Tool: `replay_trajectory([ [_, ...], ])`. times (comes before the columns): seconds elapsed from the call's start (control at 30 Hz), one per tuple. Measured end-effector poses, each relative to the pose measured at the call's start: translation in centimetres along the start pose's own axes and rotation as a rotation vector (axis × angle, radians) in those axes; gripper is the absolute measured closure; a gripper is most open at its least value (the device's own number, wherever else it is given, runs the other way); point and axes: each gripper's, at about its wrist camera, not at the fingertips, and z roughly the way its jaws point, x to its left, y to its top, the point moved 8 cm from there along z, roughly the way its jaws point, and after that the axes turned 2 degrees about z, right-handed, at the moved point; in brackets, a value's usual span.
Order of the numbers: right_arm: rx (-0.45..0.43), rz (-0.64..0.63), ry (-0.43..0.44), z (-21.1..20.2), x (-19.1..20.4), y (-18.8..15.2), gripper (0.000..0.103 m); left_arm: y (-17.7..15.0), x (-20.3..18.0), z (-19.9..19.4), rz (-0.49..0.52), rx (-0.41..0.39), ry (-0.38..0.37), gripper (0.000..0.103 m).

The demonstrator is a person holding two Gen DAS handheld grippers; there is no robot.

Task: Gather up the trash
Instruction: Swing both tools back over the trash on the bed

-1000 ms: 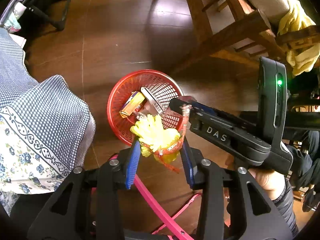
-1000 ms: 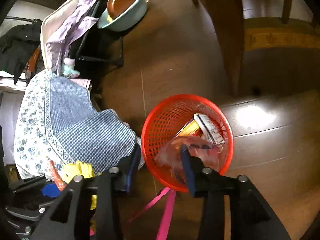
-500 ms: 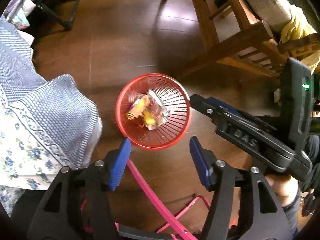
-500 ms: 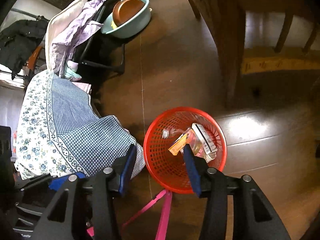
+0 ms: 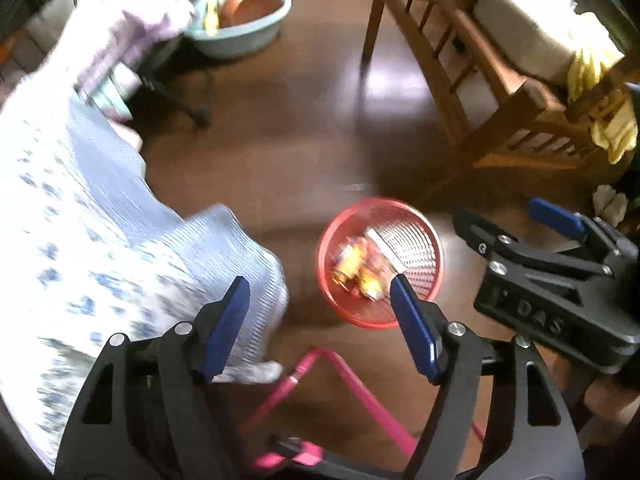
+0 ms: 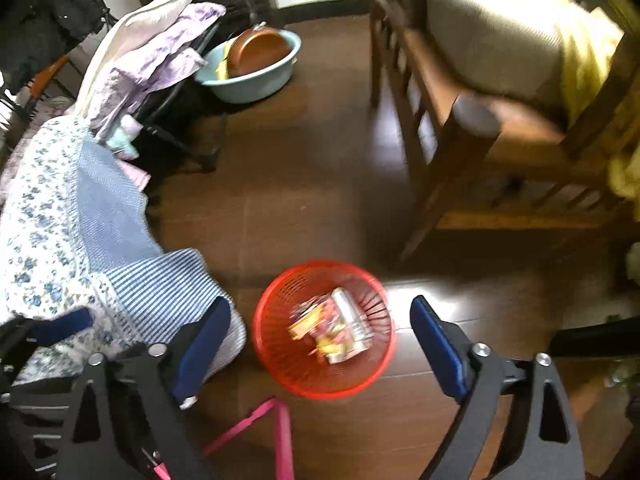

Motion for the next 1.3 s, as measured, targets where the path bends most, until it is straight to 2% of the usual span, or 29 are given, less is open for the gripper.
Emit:
replay_trajectory([
  [0.1,-0.024,-0.017,0.022,-1.7,1.4,0.5,0.010,0.3,1.2,-3.6,-0.035,-0.092,-0.042,0.025],
  [0.17,-0.049,-0.027,0.038,-3.0,2.6,1.1,0.010,0.2,2.6,-6.0,-0.071,-0.148,-0.041,0.023],
  [0.27,-0.121,-0.054,0.058,-5.7,4.9,2.2,0.010,-0.2,4.4,-8.4,-0.101,-0.192,-0.017,0.020],
  [0.4,-0.239,-0.111,0.035,-10.0,8.9,4.2,0.009,-0.5,7.4,-11.0,-0.197,-0.241,-0.032,0.020],
  [0.47,-0.286,-0.136,0.056,-11.7,11.0,5.2,0.009,-0.7,9.2,-12.8,-0.235,-0.267,-0.034,0.020],
  [0.63,-0.365,-0.212,0.127,-15.5,17.9,7.4,0.007,-2.2,15.6,-17.1,-0.317,-0.352,0.031,0.015],
  [0.77,-0.384,-0.282,0.184,-16.7,24.2,7.5,0.006,-5.0,23.7,-19.5,-0.448,-0.399,0.129,0.015],
  [0.93,-0.359,-0.358,0.249,-16.0,31.8,6.2,0.006,-9.2,32.4,-19.9,-0.585,-0.376,0.285,0.015],
  [1.03,-0.307,-0.398,0.247,-13.5,35.9,4.3,0.006,-11.6,35.9,-19.3,-0.625,-0.364,0.317,0.015],
  [1.13,-0.241,-0.415,0.257,-11.6,38.5,1.9,0.006,-13.5,38.3,-17.4,-0.676,-0.312,0.332,0.015],
  [1.2,-0.196,-0.453,0.235,-10.1,39.6,0.8,0.006,-14.1,39.6,-15.4,-0.701,-0.274,0.323,0.016],
  [1.3,-0.178,-0.482,0.218,-9.2,40.3,0.0,0.006,-14.7,40.8,-13.2,-0.726,-0.233,0.312,0.016],
])
